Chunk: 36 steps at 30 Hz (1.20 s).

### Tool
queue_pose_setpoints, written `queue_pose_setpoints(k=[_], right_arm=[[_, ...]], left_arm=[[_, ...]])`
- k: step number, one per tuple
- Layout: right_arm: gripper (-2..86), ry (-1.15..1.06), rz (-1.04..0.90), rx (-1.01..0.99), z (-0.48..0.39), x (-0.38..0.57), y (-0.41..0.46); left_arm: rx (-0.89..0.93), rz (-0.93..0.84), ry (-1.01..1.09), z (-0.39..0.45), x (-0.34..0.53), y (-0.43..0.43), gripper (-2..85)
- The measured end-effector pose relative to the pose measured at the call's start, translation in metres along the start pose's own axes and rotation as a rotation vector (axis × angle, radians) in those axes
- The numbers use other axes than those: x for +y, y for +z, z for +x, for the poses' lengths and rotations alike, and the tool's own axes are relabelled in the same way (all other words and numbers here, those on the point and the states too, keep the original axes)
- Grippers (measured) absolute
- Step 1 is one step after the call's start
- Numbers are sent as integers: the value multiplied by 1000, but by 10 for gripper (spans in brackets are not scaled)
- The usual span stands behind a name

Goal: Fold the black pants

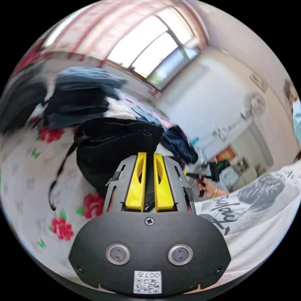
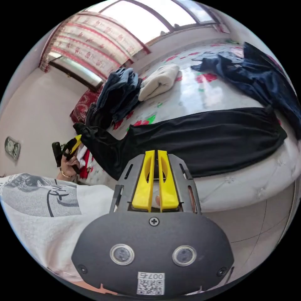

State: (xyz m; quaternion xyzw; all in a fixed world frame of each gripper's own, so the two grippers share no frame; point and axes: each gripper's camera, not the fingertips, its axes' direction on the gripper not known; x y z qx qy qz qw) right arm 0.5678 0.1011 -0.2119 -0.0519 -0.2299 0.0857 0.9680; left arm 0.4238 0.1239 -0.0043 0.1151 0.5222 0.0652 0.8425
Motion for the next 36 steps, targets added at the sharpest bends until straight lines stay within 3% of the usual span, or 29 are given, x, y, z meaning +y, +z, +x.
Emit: queue_pose_setpoints(k=[6, 9, 14, 23, 29, 32, 36], right_arm=[[14, 364, 206, 6, 108, 34, -68], [32, 490, 298, -29, 148, 49, -91], [60, 531, 360, 59, 194, 40, -120], [84, 609, 390, 58, 280, 1, -119], [31, 629, 353, -35, 298, -39, -93], [5, 440, 301, -60, 258, -83, -85], [-1, -86, 137, -188, 112, -139, -56]], left_arm=[[74, -519, 236, 78, -2, 217, 42], [70, -605, 205, 94, 12, 260, 44], [3, -578, 155, 91, 12, 254, 41], [-226, -334, -284, 42, 44, 196, 13], [-278, -218, -574, 18, 86, 166, 31], [-291, -162, -657, 11, 104, 156, 35], [-307, -127, -701, 0, 116, 151, 36]])
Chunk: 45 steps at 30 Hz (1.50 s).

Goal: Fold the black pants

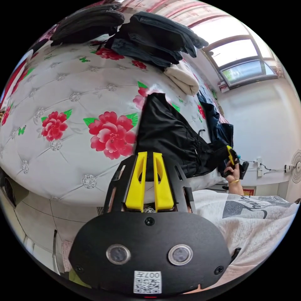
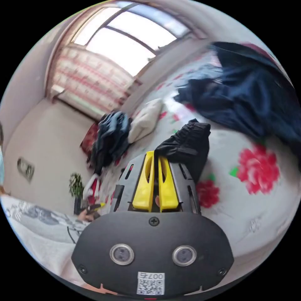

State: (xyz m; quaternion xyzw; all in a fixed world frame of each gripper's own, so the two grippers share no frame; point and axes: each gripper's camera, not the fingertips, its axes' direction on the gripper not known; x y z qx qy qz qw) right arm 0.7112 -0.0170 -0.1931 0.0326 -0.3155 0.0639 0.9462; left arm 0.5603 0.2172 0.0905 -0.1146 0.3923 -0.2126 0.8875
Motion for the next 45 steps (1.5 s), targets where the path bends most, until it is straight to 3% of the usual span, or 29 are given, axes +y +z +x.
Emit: queue_pose_setpoints(k=[4, 6, 10, 12, 17, 22, 28, 35, 40, 45], right_arm=[[4, -414, -252, -211, -148, 14, 94], [11, -495, -370, -273, -188, 39, 144], [35, -438, -727, -332, -208, 87, 249], [46, -377, -770, -345, -195, 85, 257], [80, -163, -569, -143, -117, 54, 202], [121, 227, -381, 36, -8, 60, 140], [125, 356, -503, -76, 29, 73, 184], [91, 362, -596, -135, 26, 62, 224], [67, 355, -638, -67, 27, 53, 235], [43, 479, -599, -129, 47, 56, 236]], left_arm=[[53, 20, -28, -16, -8, 4, 41], [104, 25, -41, -29, -17, 7, 53], [134, 25, -81, -54, -30, 11, 62], [150, 30, -91, -71, -39, 9, 65], [205, -38, -53, -97, -63, 17, 84], [322, -216, 10, -104, -99, 56, 138], [304, -415, 162, -97, -154, 84, 145], [480, -545, 158, -125, -197, 98, 143], [428, -463, 179, -152, -217, 71, 147], [505, -538, 161, -151, -243, 90, 146]])
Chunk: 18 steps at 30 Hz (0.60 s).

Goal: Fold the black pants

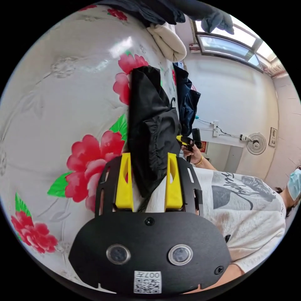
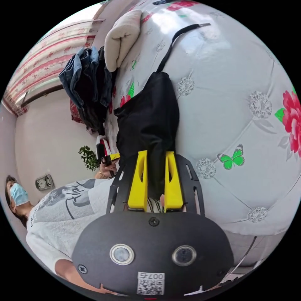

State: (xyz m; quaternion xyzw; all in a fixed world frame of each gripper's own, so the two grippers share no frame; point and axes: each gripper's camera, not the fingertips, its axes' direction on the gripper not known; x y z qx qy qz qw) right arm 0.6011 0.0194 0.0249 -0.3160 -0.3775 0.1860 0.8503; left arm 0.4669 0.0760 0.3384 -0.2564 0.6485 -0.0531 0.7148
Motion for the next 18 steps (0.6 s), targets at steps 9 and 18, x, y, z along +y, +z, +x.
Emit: queue_pose_setpoints(k=[9, 18], right_arm=[[19, -33, 16, -209, -53, -10, -26], [-2, -524, 3, -204, -321, -101, -64]], left_arm=[[152, 40, 102, 33, -26, -45, 64], [23, 354, 388, 155, -86, -226, 71]])
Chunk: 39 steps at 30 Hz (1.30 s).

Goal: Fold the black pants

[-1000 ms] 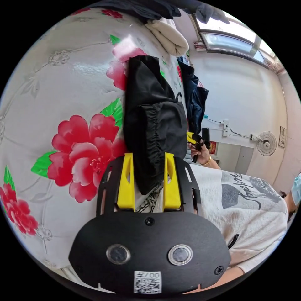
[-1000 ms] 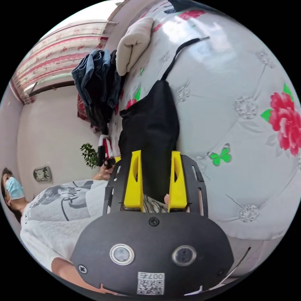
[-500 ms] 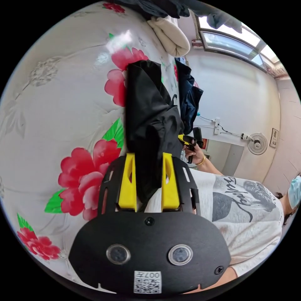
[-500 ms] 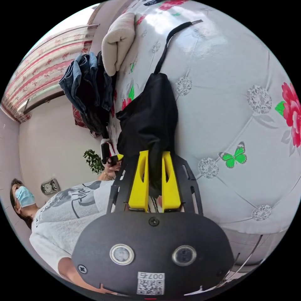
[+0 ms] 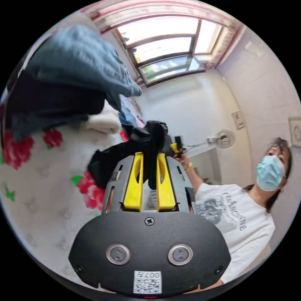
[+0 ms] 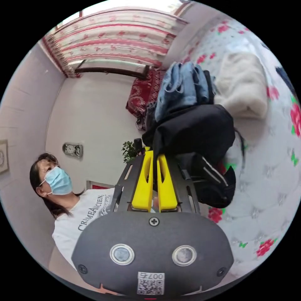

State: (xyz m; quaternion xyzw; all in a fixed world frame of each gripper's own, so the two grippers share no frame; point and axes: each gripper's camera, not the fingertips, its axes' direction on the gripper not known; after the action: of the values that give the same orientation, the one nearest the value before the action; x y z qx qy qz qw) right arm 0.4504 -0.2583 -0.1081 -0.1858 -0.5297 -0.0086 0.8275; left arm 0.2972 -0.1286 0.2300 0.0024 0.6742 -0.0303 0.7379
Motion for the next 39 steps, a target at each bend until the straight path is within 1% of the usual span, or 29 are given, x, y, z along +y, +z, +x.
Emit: queue_pose_setpoints(k=[1, 2, 3, 4, 6, 8, 11, 12, 14, 16, 17, 18, 19, 20, 22, 23, 25, 27, 28, 29, 30, 31, 32, 33, 34, 35, 36, 37, 39], right_arm=[[-2, -69, -39, 86, -19, -16, 7], [-2, -81, -52, 134, -22, -21, 10], [-2, -63, -41, 209, -19, -25, 12], [-2, -28, -6, 223, -8, -24, 10], [-1, 41, 1, 179, 11, -19, 13], [0, 79, 22, 180, 20, -14, 18], [7, 98, 32, 202, 17, -14, 28], [12, 103, 42, 230, 13, -15, 30], [32, 107, 63, 347, 3, -14, 32], [91, 25, 59, 657, -23, -5, 46], [104, -5, 50, 721, -29, -1, 53], [124, -85, 37, 814, -44, 11, 71], [138, -175, 7, 864, -57, 26, 96], [141, -216, -11, 872, -62, 33, 110], [154, -334, -80, 870, -75, 61, 169], [157, -359, -93, 872, -78, 66, 183], [156, -430, -143, 899, -81, 83, 241], [139, -445, -191, 956, -76, 86, 278], [115, -441, -178, 1001, -73, 86, 290], [102, -436, -161, 1027, -73, 85, 292], [76, -404, -121, 1094, -72, 80, 287], [63, -385, -86, 1112, -73, 75, 272], [57, -376, -69, 1110, -75, 73, 260], [48, -360, -23, 1095, -79, 71, 231], [41, -337, 47, 1084, -86, 72, 195], [39, -322, 89, 1080, -90, 74, 175], [34, -294, 178, 1070, -100, 80, 135], [30, -262, 267, 1055, -110, 88, 95], [26, -192, 384, 1030, -123, 102, 42]], left_arm=[[-62, -2, 6, 1, -3, -4, 73], [-139, 0, 8, -2, -4, -7, 76], [-169, 3, -10, -11, -1, -6, 77], [-167, 3, -37, -18, 1, -3, 78], [-117, 13, -99, -44, 15, 18, 55], [-81, -10, -169, -61, 23, 40, 43], [29, -26, -194, -70, 27, 70, 32], [65, -26, -179, -66, 25, 77, 28], [82, -31, -155, -56, 20, 82, 24], [87, -32, -110, -40, 15, 84, 22], [80, -37, -91, -29, 13, 86, 22], [71, -42, -74, -19, 12, 87, 23], [68, -44, -66, -14, 11, 88, 23], [65, -48, -58, -6, 10, 92, 24], [77, -65, -46, 7, 8, 101, 27], [86, -83, -37, 16, 6, 110, 29], [108, -118, -4, 35, 3, 127, 32], [144, -179, 69, 65, -2, 152, 41], [135, -197, 88, 72, -3, 157, 43], [75, -216, 122, 84, -6, 163, 48], [-12, -183, 145, 92, -7, 158, 51], [-58, -158, 150, 94, -8, 154, 53], [-182, -100, 145, 94, -8, 140, 65], [-335, -40, 127, 89, -8, 125, 79], [-416, -13, 109, 85, -8, 118, 86], [-548, 22, 66, 73, -9, 107, 105], [-621, 28, 16, 58, -14, 101, 128], [-640, 22, -10, 50, -18, 101, 134], [-671, -67, -128, 15, -34, 116, 144]])
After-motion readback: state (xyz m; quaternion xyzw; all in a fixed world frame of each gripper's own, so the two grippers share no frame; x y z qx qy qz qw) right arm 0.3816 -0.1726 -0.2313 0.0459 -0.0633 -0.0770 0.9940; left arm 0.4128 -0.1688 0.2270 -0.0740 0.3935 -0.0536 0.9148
